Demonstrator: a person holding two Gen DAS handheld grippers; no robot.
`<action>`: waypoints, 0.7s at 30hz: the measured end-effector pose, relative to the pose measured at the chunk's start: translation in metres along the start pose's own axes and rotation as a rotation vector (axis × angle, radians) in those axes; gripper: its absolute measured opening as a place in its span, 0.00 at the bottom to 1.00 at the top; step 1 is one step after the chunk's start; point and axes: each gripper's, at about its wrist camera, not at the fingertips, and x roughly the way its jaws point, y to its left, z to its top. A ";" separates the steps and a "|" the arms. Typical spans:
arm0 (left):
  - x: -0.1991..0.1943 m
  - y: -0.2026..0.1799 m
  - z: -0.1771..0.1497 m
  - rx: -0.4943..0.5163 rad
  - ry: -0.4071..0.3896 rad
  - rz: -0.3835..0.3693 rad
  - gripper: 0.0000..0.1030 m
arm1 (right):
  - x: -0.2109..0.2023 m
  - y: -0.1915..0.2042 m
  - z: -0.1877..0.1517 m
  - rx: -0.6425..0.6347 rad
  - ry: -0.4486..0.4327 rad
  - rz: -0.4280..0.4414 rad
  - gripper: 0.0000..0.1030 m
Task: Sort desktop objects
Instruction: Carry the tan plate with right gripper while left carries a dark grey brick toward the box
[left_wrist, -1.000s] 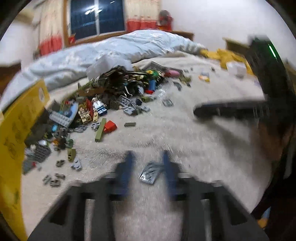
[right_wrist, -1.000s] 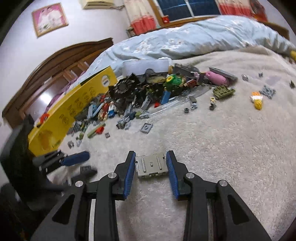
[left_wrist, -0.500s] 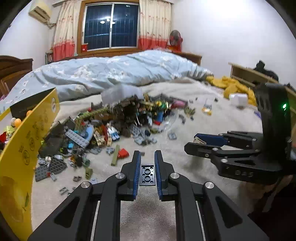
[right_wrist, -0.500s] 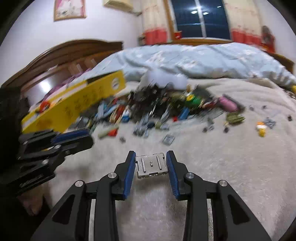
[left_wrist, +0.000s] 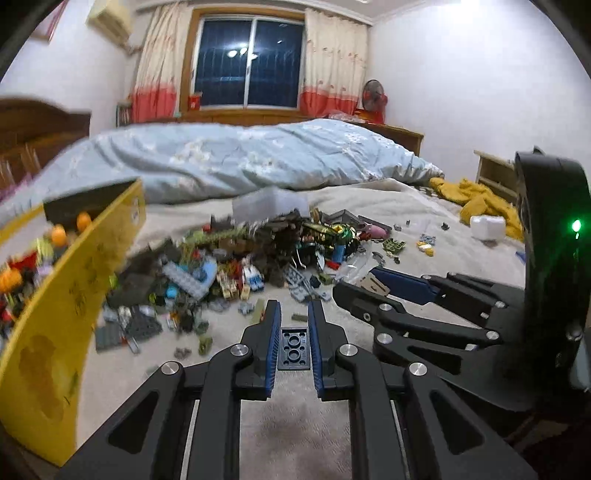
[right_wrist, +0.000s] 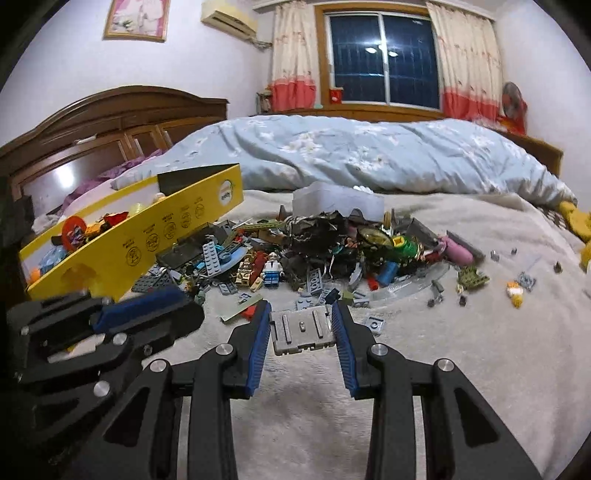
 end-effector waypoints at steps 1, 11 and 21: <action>0.000 0.003 -0.001 -0.019 0.004 0.005 0.15 | 0.001 0.002 0.000 0.001 -0.004 -0.015 0.32; -0.003 0.018 0.003 -0.027 -0.027 0.179 0.14 | 0.002 0.036 0.001 -0.058 -0.015 -0.103 0.33; -0.036 0.038 0.021 -0.059 -0.132 0.227 0.14 | -0.009 0.057 0.029 -0.051 -0.109 -0.053 0.33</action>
